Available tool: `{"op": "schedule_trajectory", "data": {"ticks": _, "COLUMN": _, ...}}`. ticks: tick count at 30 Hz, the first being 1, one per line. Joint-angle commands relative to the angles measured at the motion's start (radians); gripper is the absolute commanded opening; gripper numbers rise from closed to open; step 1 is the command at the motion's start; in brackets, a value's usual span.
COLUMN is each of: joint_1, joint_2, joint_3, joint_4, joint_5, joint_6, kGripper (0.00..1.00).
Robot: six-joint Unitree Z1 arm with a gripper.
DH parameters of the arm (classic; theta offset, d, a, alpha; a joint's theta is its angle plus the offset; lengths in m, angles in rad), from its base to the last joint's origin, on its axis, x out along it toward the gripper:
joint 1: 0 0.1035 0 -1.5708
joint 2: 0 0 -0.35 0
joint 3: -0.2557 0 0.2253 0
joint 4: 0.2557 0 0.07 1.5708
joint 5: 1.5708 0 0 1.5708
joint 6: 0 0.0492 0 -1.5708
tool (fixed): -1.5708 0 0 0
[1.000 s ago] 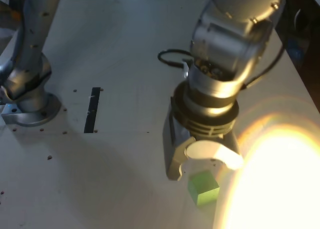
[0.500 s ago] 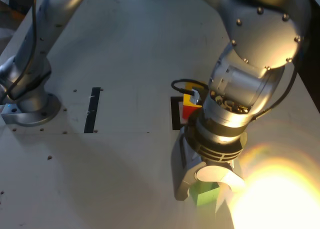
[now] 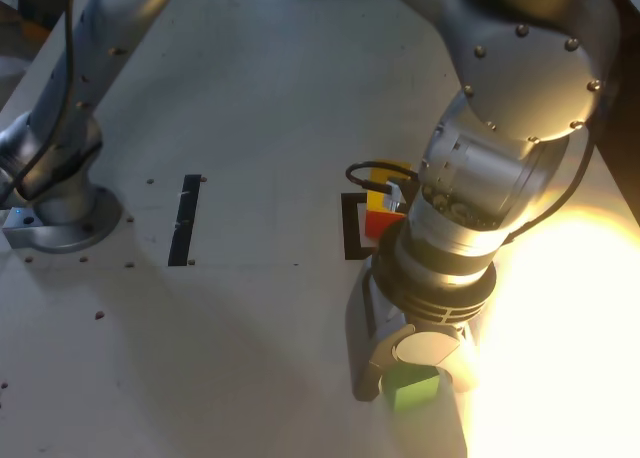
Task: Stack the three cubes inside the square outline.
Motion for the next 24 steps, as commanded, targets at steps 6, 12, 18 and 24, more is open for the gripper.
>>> {"op": "schedule_trajectory", "data": {"ticks": 6, "joint_1": 0.004, "joint_2": -0.016, "joint_3": 0.004, "joint_4": -0.023, "joint_5": 0.006, "joint_6": 0.019, "kGripper": 0.07}}
{"op": "schedule_trajectory", "data": {"ticks": 12, "joint_1": 0.004, "joint_2": -0.016, "joint_3": 0.010, "joint_4": -0.022, "joint_5": -0.003, "joint_6": 0.027, "kGripper": 0.07}}
{"op": "schedule_trajectory", "data": {"ticks": 18, "joint_1": 0.006, "joint_2": -0.026, "joint_3": 0.008, "joint_4": -0.006, "joint_5": 0.004, "joint_6": 0.038, "kGripper": 0.07}}
{"op": "schedule_trajectory", "data": {"ticks": 24, "joint_1": 0.022, "joint_2": -0.080, "joint_3": -0.017, "joint_4": 0.053, "joint_5": 0.038, "joint_6": 0.096, "kGripper": 0.07}}
